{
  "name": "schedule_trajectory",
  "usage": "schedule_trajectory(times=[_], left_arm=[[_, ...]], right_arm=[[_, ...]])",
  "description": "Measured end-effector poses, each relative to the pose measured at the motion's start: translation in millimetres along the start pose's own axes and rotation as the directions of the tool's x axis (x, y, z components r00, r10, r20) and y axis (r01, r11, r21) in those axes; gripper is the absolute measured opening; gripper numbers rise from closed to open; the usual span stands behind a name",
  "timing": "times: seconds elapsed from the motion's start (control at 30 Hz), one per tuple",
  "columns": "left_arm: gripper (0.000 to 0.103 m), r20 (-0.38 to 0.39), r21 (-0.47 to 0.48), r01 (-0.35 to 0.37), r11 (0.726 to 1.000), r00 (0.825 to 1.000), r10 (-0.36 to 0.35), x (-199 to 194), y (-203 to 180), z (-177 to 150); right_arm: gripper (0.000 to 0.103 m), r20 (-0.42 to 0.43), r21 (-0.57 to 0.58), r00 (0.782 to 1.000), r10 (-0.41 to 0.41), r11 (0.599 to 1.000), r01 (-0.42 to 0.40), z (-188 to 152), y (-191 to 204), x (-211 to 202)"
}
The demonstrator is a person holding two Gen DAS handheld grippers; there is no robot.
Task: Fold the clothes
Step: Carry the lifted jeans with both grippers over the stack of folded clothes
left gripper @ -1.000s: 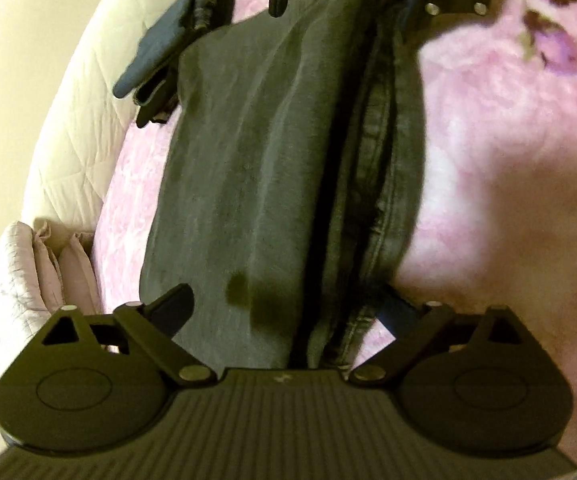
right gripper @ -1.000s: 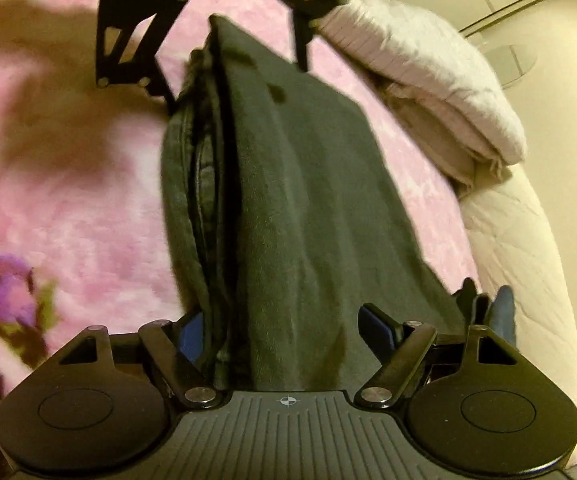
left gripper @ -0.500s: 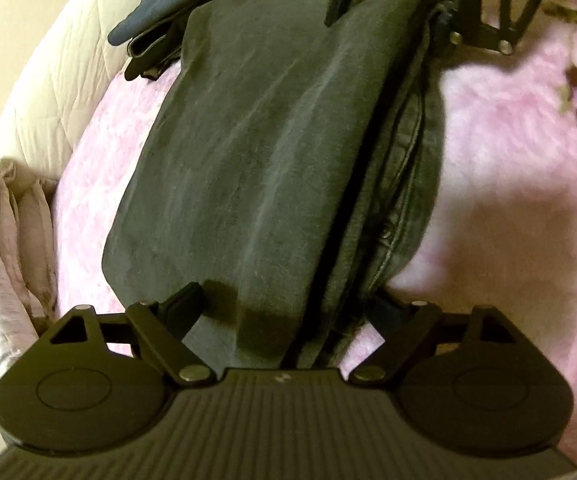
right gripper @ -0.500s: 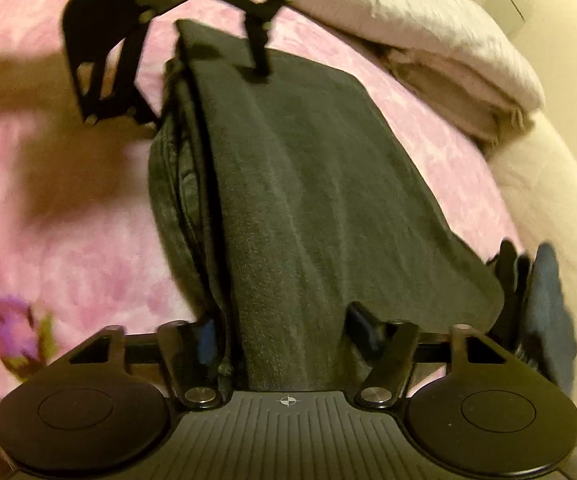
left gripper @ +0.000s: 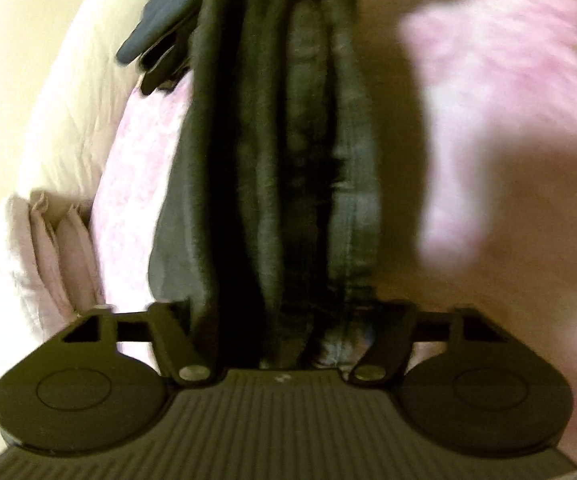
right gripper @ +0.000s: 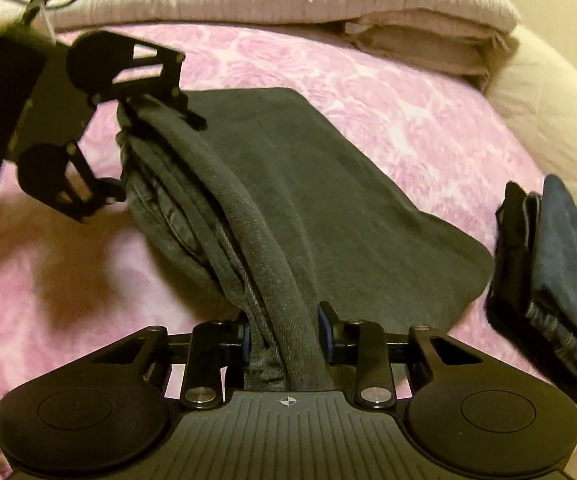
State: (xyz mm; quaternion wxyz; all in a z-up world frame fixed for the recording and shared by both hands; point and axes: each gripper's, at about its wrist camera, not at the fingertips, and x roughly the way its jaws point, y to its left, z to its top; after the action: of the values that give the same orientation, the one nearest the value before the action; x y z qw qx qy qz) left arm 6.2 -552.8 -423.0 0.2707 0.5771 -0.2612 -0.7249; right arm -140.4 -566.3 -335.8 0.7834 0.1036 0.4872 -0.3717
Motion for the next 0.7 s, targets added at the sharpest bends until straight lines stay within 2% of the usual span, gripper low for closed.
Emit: schedule_trajectory(times=[0.07, 0.13, 0.2, 0.27, 0.3, 0.33, 0.37, 0.43, 0.47, 0.57, 0.6, 0.63, 0.7], left_arm=[[0.044, -0.004, -0.031, 0.028, 0.999, 1.000, -0.028, 0.6, 10.4, 2.4], [0.041, 0.003, -0.071, 0.064, 0.995, 0.998, -0.064, -3.9, 17.8, -2.3], [0.040, 0.016, -0.094, 0.090, 0.992, 0.996, -0.089, -6.7, 23.3, -5.5], [0.040, 0.023, -0.121, 0.114, 0.986, 0.993, -0.112, -7.4, 28.6, -5.9], [0.040, 0.025, -0.132, 0.123, 0.984, 0.992, -0.121, -8.3, 30.4, -6.5], [0.040, 0.026, -0.142, 0.130, 0.981, 0.991, -0.128, -8.8, 31.8, -6.7], [0.039, 0.026, -0.153, 0.137, 0.979, 0.990, -0.135, -9.2, 33.2, -6.8], [0.040, 0.032, -0.177, 0.153, 0.972, 0.988, -0.149, -7.2, 39.6, -9.3], [0.040, 0.033, -0.175, 0.155, 0.972, 0.988, -0.152, -8.1, 39.0, -8.8], [0.040, 0.028, -0.150, 0.154, 0.977, 0.988, -0.152, -9.7, 35.5, -6.4], [0.040, 0.023, -0.135, 0.152, 0.979, 0.988, -0.150, -9.7, 32.7, -5.7], [0.040, 0.017, -0.120, 0.151, 0.981, 0.989, -0.150, -9.6, 29.6, -5.0], [0.039, 0.002, -0.112, 0.155, 0.982, 0.988, -0.155, -9.9, 28.9, -1.4]], right_arm=[[0.030, -0.007, 0.010, 1.000, 0.015, 1.000, -0.015, 2.2, -6.0, -1.6], [0.032, -0.010, 0.018, 1.000, 0.025, 1.000, -0.025, 2.2, -10.1, -1.6], [0.036, -0.008, -0.010, 1.000, -0.003, 1.000, 0.003, -4.6, 0.4, 0.9], [0.044, -0.008, -0.049, 0.999, -0.042, 0.998, 0.042, -12.5, 14.9, 3.8], [0.054, -0.008, -0.079, 0.997, -0.072, 0.994, 0.071, -16.9, 24.8, 6.8], [0.059, -0.001, -0.123, 0.994, -0.111, 0.986, 0.110, -21.9, 38.2, 10.9], [0.060, 0.012, -0.168, 0.989, -0.147, 0.975, 0.147, -27.1, 52.2, 14.6], [0.072, 0.047, -0.255, 0.971, -0.236, 0.937, 0.240, -37.7, 75.8, 26.2], [0.072, 0.068, -0.297, 0.957, -0.281, 0.910, 0.289, -43.1, 86.9, 32.7], [0.067, 0.089, -0.346, 0.938, -0.334, 0.873, 0.344, -51.2, 85.5, 45.1], [0.047, 0.093, -0.356, 0.934, -0.346, 0.864, 0.355, -53.4, 82.6, 48.8], [0.040, 0.098, -0.367, 0.929, -0.357, 0.855, 0.367, -55.5, 79.7, 52.4], [0.034, 0.092, -0.378, 0.936, -0.340, 0.858, 0.348, -55.8, 71.7, 49.9]])
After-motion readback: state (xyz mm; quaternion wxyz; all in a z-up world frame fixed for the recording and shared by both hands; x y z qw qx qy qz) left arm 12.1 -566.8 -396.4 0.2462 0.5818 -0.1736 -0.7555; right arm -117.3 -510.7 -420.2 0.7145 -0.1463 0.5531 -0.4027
